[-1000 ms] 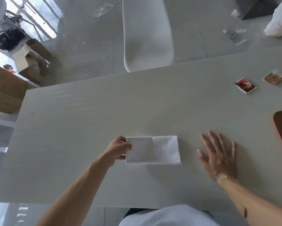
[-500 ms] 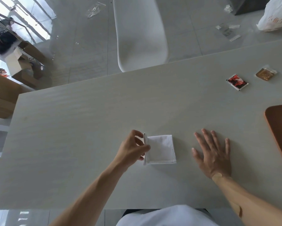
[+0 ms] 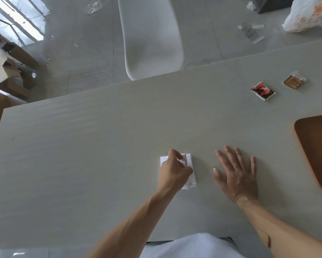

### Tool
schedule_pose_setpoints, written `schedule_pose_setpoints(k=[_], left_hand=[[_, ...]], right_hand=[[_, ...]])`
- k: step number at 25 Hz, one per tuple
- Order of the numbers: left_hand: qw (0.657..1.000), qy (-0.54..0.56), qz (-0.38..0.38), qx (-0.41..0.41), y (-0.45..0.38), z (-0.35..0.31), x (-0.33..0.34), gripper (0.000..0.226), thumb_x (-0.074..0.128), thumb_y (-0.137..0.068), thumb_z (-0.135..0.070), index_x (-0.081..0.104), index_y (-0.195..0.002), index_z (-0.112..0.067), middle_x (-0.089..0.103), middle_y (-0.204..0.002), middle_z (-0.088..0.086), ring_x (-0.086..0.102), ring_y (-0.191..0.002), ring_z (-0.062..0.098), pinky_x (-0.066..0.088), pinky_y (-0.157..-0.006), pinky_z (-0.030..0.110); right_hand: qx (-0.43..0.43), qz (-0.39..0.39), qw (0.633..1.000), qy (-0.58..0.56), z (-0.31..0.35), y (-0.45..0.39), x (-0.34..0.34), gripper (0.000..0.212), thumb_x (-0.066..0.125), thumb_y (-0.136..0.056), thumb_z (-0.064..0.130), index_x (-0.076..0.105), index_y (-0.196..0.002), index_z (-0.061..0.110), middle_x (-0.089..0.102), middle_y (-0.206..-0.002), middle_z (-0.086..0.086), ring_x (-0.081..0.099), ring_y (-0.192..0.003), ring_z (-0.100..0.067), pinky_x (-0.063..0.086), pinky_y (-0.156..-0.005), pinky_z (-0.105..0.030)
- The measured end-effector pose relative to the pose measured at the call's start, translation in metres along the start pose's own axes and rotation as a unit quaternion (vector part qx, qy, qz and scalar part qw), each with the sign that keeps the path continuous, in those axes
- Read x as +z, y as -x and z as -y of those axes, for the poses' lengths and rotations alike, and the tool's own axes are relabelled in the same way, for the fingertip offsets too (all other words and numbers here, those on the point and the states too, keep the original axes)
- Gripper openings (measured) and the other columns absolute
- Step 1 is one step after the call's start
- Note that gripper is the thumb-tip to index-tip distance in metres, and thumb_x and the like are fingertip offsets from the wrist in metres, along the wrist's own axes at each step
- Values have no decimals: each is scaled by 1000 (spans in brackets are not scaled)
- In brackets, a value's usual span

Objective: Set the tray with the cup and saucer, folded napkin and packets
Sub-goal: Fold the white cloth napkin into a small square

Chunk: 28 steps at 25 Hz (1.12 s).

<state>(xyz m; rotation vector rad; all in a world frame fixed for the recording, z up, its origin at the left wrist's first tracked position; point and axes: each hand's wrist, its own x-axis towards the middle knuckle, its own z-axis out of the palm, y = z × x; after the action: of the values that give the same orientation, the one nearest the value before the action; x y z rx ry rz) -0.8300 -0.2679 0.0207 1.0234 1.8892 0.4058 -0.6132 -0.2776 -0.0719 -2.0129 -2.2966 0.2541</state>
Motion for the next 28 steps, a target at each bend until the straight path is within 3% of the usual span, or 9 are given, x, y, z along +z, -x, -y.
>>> schedule_pose_setpoints(k=[8, 10, 13, 18, 24, 26, 28], left_hand=[[1000, -21, -15, -4, -19, 10, 28, 26, 62, -73, -23, 47, -94, -27, 59, -72, -10, 56, -65, -1, 41, -50, 18], [1000, -24, -5, 5, -22, 14, 30, 26, 64, -77, -22, 47, -95, -26, 58, -72, -11, 56, -65, 2, 42, -52, 18], [1000, -25, 11, 4, -24, 13, 32, 31, 68, -79, -21, 44, -97, -25, 62, -81, -6, 62, -76, 17, 51, -63, 30], [997, -79, -9, 8, -25, 6, 36, 35, 70, -81, -26, 40, -99, -21, 65, -98, 4, 63, -87, 27, 42, -65, 32], [993, 110, 45, 18, -1, 28, 14, 30, 64, -81, -32, 59, -110, -26, 64, -90, -9, 67, -80, 13, 55, -69, 29], [985, 171, 17, 26, 4, 41, -1, 17, 61, -83, -25, 65, -99, -27, 68, -84, -10, 68, -74, 13, 56, -69, 31], [982, 177, -46, 56, 3, 54, -13, 14, 59, -86, -15, 68, -92, -25, 68, -82, -12, 66, -73, 9, 55, -69, 29]], right_hand=[[1, -2, 1000, 6, 0, -1, -1, 63, 39, -89, 56, 34, -148, 36, 27, -160, 7, 22, -148, -21, 8, -118, -58], [-1, -3, 1000, 8, -1, 0, 0, 63, 39, -89, 56, 34, -148, 36, 27, -160, 6, 21, -148, -21, 8, -119, -58], [0, -2, 1000, 15, -1, -1, 1, 63, 38, -89, 56, 33, -149, 36, 26, -160, 6, 21, -149, -21, 8, -119, -59], [-1, -1, 1000, 13, 0, -1, -1, 64, 36, -89, 57, 32, -149, 36, 26, -160, 7, 21, -149, -20, 7, -119, -58], [-8, 11, 1000, -2, 4, 0, -7, 64, 32, -89, 57, 38, -147, 32, 30, -159, 3, 24, -148, -23, 10, -117, -60], [9, -5, 999, -35, 11, -5, -13, 62, 35, -87, 51, 48, -142, 25, 39, -154, -4, 32, -144, -28, 16, -113, -64], [27, -71, 994, -81, 33, -9, -22, 54, 38, -89, 40, 59, -132, 16, 53, -143, -10, 44, -136, -32, 25, -109, -65]])
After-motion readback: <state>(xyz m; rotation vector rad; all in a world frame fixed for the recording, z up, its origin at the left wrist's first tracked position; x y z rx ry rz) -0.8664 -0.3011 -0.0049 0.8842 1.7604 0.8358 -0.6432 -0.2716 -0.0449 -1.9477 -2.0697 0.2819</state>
